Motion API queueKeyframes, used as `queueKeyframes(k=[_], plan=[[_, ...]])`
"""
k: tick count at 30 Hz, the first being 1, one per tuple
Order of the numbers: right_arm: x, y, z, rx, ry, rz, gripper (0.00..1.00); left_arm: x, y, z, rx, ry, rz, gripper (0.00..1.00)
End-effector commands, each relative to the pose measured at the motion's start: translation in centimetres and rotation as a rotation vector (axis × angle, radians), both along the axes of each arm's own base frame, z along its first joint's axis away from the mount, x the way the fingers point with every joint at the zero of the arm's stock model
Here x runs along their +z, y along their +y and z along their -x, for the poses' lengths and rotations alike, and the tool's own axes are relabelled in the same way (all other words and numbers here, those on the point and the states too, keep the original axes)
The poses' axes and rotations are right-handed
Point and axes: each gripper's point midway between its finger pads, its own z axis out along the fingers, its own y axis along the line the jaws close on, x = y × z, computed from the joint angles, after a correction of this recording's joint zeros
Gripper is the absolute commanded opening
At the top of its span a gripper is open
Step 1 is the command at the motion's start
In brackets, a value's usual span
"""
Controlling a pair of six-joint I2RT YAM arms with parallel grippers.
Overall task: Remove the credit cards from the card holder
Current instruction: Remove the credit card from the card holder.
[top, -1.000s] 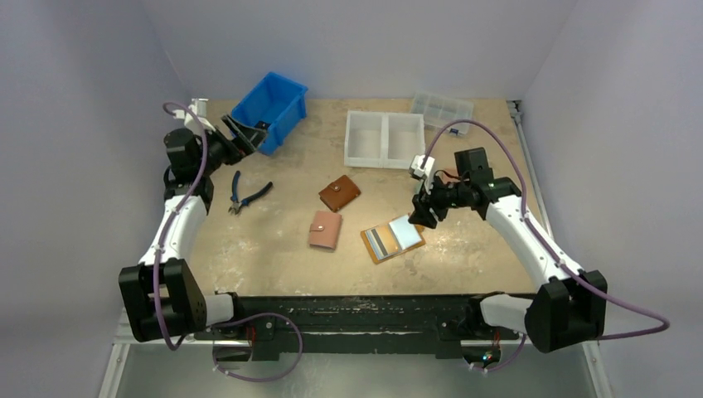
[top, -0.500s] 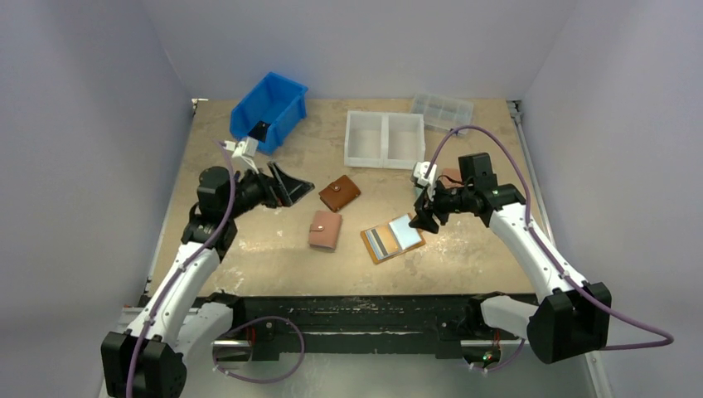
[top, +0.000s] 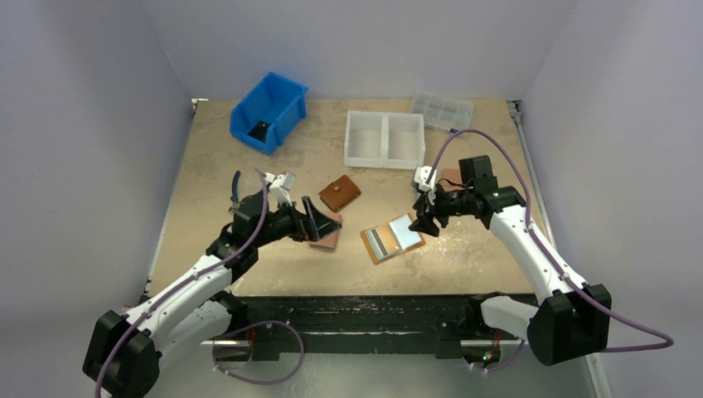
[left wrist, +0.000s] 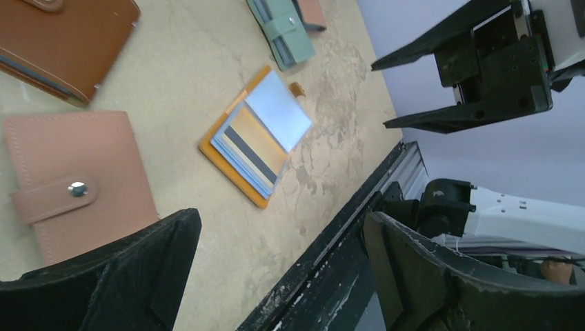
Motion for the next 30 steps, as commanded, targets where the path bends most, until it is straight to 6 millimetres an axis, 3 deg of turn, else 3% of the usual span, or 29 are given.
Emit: queueKeyframes(k=[1,24,30], plan=[[0.5,0.2,0.4,0.036,-0.038,-0.021,0.65,1.1,-2.1,0.0,-0.001,-0.049,0.045,0.96],[-0.3,0.3,2.3,0.181,-0.11,-0.013,0.65,-1.1,-9.7,6.4,-0.153,-0.06,0.159,0.96],[-0.9,0.3,3.1,0.247,-0.134,-0.009,0.65,-2.5,-10.3,7.4,-0.152,-0.037,0.17,0.96]])
